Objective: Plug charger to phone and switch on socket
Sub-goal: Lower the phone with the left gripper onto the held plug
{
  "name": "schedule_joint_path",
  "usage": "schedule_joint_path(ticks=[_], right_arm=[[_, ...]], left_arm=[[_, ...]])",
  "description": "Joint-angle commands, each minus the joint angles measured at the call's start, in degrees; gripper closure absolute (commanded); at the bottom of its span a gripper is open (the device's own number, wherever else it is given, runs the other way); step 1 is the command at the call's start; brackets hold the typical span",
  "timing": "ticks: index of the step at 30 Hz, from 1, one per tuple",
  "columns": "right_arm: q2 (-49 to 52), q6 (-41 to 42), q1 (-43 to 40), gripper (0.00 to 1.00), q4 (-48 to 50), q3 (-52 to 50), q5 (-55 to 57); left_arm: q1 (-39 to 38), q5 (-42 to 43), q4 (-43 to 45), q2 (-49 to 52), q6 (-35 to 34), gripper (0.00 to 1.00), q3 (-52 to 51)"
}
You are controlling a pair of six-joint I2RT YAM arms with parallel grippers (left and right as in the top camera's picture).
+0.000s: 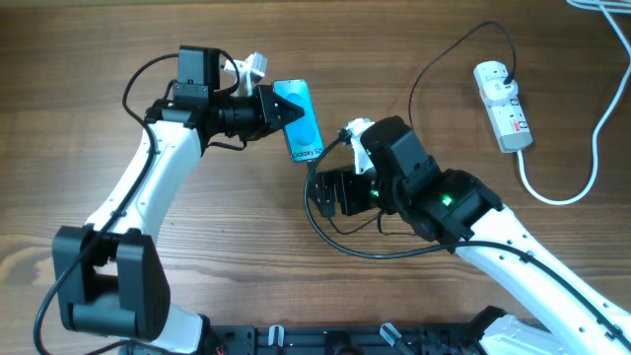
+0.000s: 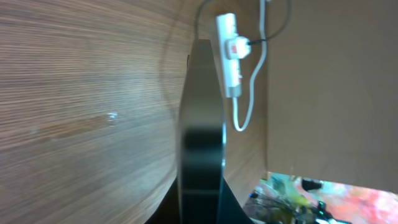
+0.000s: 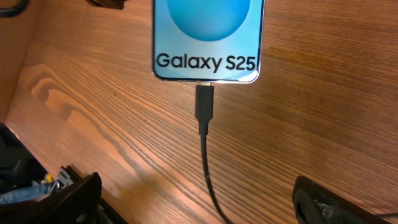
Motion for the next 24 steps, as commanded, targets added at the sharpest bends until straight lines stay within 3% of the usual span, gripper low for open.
schedule_joint_path(ticks=[1,14,24], right_arm=[[0.0,0.0,-0.2,0.01,0.1,1.7,-0.8],[0.0,0.1,-0.2,0.01,0.0,1.7,1.2],[0.0,0.2,-0.2,0.0,-0.2,1.7,1.2]], left_arm=[[-0.3,-1.7,-0.2,2.5,2.6,0.96,-0.4],[-5.4,4.3,8.3,11.2,2.6,0.96,-0.4],[-7.6,3.2,12.2,15.4,2.6,0.96,-0.4]])
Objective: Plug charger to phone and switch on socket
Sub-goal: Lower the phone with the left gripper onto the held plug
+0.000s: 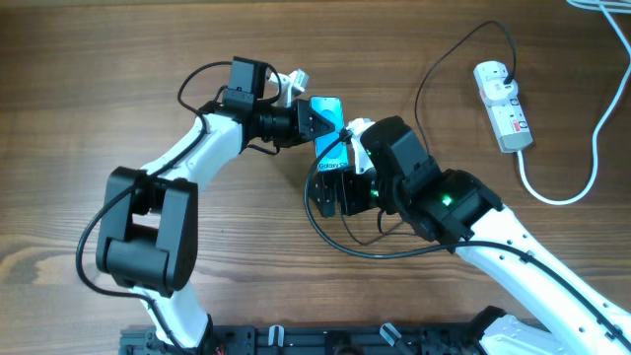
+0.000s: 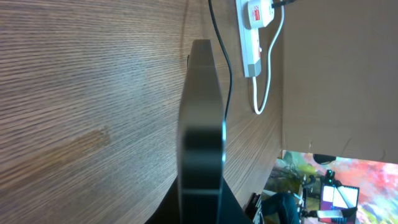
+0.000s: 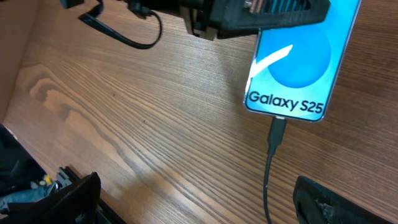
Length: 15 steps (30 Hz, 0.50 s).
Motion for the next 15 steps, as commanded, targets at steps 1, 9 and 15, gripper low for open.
schedule_joint_path(ticks=[1,9,15], right_arm=[[0.0,0.2,-0.2,0.01,-0.1,1.7,0.9],[0.0,0.2,-0.2,0.01,0.0,1.7,0.9],[0.0,0.7,-0.2,0.01,0.0,1.7,0.9]], left_arm=[[-0.3,0.6,0.6,2.6,1.0,0.96,-0.2],[-0.4,-2.3,0.1,5.9,0.8,0.96,-0.2],[-1.5,-2.7,0.1,7.2,0.8,0.96,-0.2]])
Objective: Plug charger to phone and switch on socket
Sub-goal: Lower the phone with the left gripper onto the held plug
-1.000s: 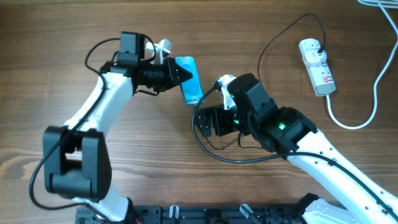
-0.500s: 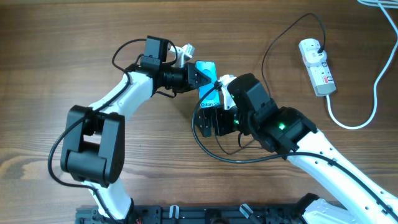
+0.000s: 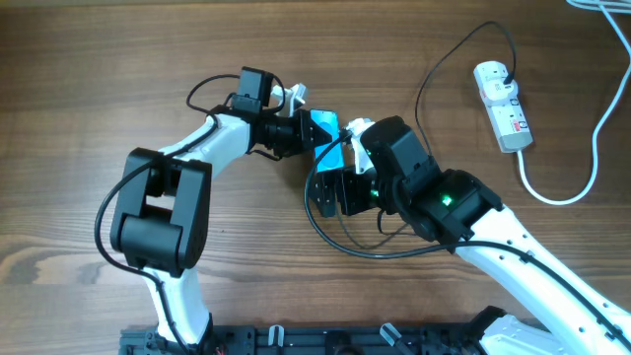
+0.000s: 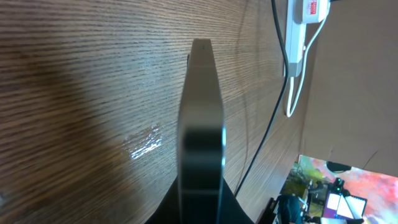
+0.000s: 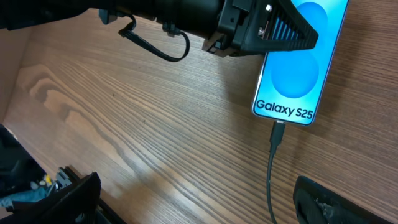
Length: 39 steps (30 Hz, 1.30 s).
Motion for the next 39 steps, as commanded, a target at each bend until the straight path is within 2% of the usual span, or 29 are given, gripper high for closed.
schedule_joint_path(ticks=[1,39], right_arm=[[0.0,0.6,-0.2,0.0,0.0,1.7,0.9],[0.0,0.5,-0.2,0.01,-0.1,1.7,0.9]], left_arm=[[-1.3,-0.2,0.2,1.4,0.7,0.96,-0.2],[-2.3,-3.8,-0.2,5.7,0.7,0.94,-0.2]])
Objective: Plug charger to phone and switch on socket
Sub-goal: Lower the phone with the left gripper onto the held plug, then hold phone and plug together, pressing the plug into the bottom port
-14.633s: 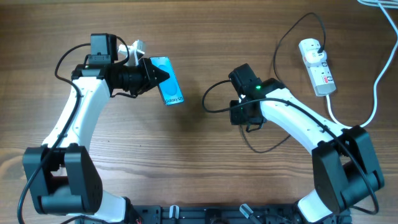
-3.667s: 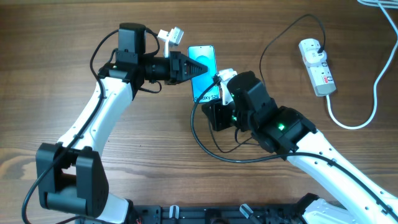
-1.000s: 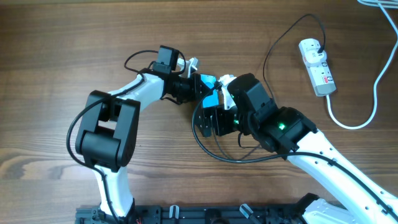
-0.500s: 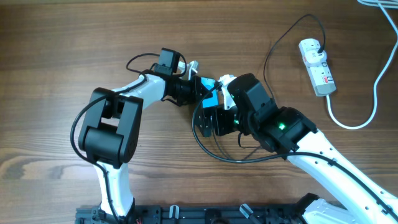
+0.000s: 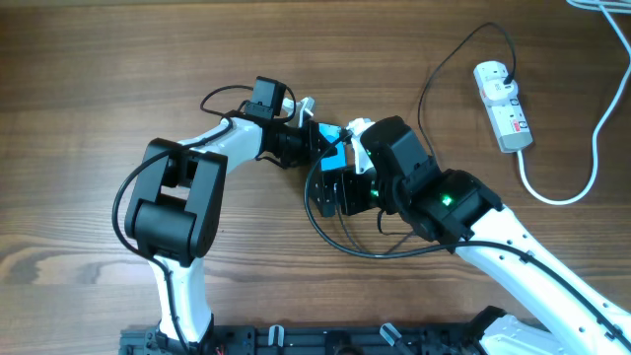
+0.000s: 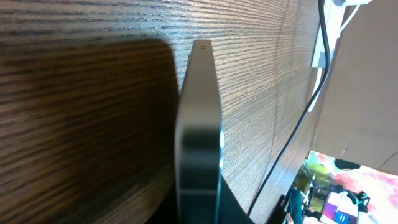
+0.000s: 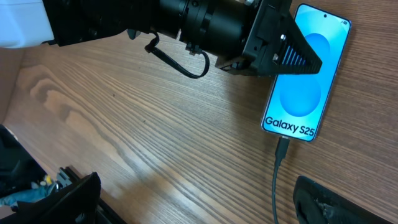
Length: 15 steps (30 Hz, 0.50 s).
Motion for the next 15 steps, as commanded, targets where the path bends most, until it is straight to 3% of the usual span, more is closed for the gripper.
schedule_joint_path(ticks=[1,15], right_arm=[[0.0,0.4,-0.2,0.01,-0.1,1.7,0.9],[0.0,0.2,-0.2,0.01,-0.1,1.7,0.9]], left_arm=[[-0.2,-2.7,-0.3,1.4,1.2,0.94,-0.2],[-0.2,-5.0,-1.2,1.4,1.2,0.88,-0.2]])
